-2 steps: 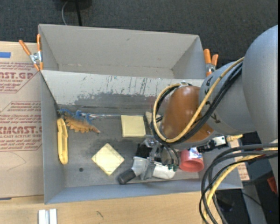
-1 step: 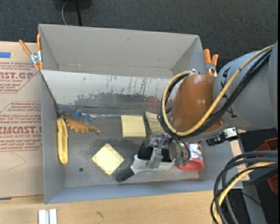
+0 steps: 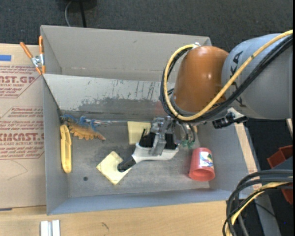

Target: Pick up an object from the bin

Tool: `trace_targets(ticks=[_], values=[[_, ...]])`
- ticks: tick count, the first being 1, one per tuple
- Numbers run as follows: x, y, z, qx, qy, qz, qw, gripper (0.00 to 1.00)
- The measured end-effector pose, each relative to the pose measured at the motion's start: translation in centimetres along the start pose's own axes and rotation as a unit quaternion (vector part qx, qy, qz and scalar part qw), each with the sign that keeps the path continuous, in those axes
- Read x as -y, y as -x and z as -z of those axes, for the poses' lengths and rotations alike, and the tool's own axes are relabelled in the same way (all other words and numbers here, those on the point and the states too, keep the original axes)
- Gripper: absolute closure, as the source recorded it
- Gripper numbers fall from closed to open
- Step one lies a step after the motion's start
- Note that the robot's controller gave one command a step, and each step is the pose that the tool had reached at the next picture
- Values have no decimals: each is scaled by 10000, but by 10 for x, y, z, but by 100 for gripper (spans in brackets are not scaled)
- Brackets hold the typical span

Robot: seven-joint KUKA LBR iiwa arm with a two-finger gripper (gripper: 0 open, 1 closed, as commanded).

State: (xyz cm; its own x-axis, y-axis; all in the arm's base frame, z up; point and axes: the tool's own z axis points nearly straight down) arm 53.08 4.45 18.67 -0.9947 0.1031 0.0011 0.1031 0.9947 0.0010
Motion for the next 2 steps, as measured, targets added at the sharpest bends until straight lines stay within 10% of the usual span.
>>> trace_targets(ticks=[2], values=[[-10,-23,129,-9,-3,-39,10000,100]])
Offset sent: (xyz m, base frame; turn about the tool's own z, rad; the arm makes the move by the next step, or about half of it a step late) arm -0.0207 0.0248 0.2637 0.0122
